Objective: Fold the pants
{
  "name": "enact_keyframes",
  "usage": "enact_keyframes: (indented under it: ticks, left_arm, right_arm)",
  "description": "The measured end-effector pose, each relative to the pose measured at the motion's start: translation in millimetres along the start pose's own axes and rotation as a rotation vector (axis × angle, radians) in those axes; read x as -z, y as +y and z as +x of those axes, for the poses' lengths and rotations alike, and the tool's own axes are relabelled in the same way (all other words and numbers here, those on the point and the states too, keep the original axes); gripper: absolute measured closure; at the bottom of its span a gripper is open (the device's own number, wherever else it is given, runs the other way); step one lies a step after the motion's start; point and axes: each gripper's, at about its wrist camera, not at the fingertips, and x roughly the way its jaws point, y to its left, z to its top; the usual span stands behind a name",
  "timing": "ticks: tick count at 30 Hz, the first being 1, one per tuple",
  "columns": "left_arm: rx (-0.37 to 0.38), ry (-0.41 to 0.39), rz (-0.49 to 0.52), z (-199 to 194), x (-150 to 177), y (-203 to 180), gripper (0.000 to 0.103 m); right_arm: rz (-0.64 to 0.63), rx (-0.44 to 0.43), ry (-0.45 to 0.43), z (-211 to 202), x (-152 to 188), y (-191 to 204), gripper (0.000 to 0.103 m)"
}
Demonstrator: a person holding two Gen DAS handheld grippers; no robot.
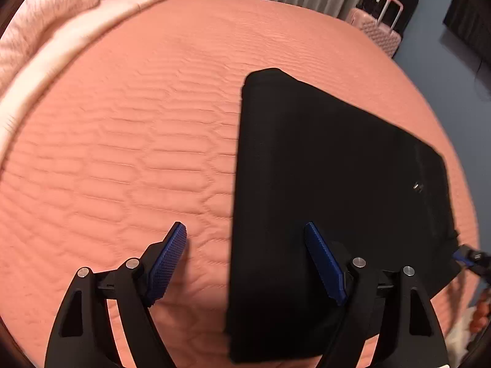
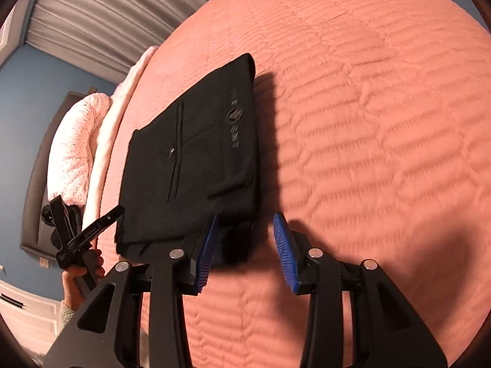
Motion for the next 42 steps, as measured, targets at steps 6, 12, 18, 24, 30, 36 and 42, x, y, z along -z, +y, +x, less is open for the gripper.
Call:
enact_keyframes:
  ticks: [6, 12, 18, 24, 30, 36, 42]
  left_arm:
    - [0.164, 0.073, -0.007, 30.0, -5.7, -12.9, 0.015]
    - [0.207, 0.075, 0.008, 33.8, -13.3, -20.9, 0.012]
    - [0.478, 0.066, -0.206, 34.5, -17.5, 8.3, 0.012]
    - [0.567, 0.064, -0.252, 33.7, -21.6, 7.5, 0.012]
    - [0.556, 0.071, -0.221, 47.2, -32.0, -13.0, 0.012]
    - [0.466, 0.049, -0.273, 38.6, -18.7, 0.5, 0.066]
    - [0.432, 0.056, -0.281, 36.4, -20.0, -0.4, 0.068]
  right_arm:
    - [0.014, -0.036, 0.002, 14.9, -18.7, -2.3, 0.065]
    - [0.092, -0.204, -0.017, 28.3, -25.5, -6.0, 0.006]
    - [-0.056, -0.214, 0.052, 53.4, -28.3, 22.5, 0.006]
    - [-0.056, -0.252, 0.050, 54.3, -30.1, 23.5, 0.006]
    - [-0.102, -0.251, 0.027, 57.2, -27.6, 29.1, 0.008]
    - [0.024, -0.268, 0.053, 58.4, -31.1, -1.0, 0.072]
    - [-0.015, -0.219, 0.054, 57.8, -31.7, 4.2, 0.066]
